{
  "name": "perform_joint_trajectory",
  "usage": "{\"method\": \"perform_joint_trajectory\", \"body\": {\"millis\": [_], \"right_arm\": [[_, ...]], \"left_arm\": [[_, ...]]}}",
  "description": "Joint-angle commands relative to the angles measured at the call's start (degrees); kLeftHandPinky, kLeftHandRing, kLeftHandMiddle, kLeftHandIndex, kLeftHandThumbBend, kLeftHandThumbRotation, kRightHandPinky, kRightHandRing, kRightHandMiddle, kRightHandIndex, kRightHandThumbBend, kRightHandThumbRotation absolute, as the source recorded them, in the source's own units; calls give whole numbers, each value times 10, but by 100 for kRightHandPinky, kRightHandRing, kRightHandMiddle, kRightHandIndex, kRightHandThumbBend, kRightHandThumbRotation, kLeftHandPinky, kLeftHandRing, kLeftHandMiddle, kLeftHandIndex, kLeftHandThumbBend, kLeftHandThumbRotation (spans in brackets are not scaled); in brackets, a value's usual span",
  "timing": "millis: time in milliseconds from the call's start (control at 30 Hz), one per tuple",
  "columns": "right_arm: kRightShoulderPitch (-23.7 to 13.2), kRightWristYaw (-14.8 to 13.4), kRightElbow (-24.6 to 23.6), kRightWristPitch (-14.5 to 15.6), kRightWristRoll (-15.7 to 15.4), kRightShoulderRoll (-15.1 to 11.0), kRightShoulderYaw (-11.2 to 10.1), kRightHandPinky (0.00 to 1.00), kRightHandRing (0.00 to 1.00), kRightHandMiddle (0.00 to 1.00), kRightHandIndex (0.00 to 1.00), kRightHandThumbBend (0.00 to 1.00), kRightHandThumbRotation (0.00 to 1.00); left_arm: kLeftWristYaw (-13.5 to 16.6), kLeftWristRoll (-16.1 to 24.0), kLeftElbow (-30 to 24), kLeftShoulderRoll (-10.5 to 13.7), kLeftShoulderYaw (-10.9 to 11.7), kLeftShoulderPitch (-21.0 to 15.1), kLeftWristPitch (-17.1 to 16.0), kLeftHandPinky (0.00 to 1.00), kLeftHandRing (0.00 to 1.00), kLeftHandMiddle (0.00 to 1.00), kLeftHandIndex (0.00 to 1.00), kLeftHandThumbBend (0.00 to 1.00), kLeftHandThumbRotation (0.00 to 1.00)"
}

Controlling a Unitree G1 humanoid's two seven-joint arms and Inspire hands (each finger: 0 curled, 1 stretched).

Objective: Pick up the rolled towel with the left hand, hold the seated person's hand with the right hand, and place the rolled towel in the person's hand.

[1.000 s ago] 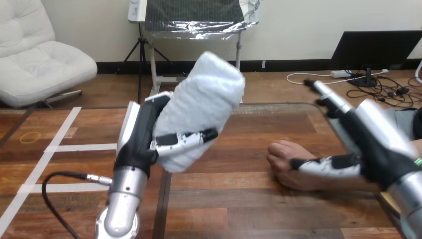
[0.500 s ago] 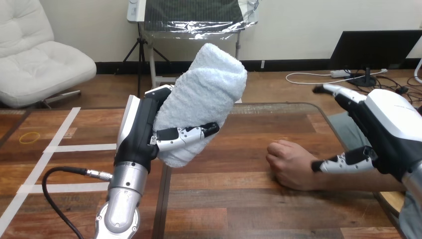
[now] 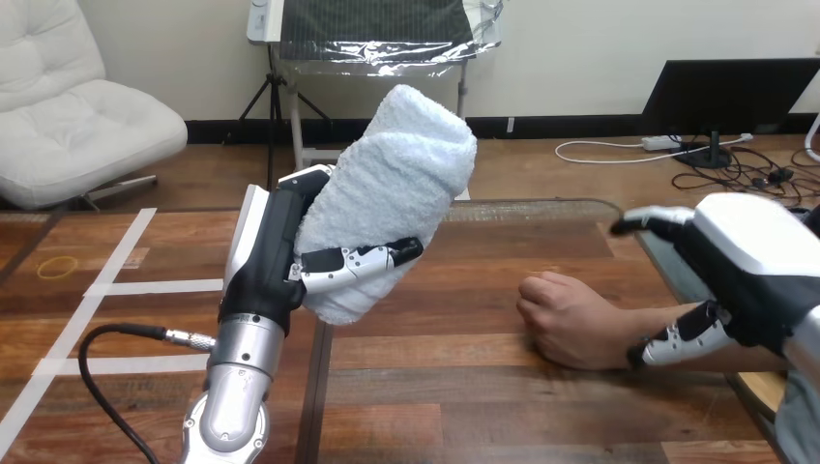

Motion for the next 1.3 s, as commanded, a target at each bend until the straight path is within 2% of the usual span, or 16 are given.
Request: {"method": "perform_joint_trajectory", "body": {"millis": [0,267,467,800,1267], "right_arm": [[-62,41,7,19,-23,-35,17,77,85,87,84,88,0],[-107,129,39,52,-65,-63,55,81,87,89,87,82,1],[-136,167,65,61,-83,-72,75,82,87,90,88,79,3],[-174,192,112,60,-102,-73,107,82,88,90,88,78,7],[-221,188,187,63,-136,-62,151,83,88,91,89,78,11]], "left_arm": [[0,2,-9,-1,11,-53,-13,32,36,40,49,62,10],[0,7,-8,0,13,-53,-11,30,35,39,49,62,11],[-2,5,-8,0,15,-53,-10,30,34,39,49,62,11],[-5,3,-8,0,18,-52,-12,32,36,40,49,62,10],[-8,1,-9,0,19,-51,-10,32,36,40,49,62,9]]}}
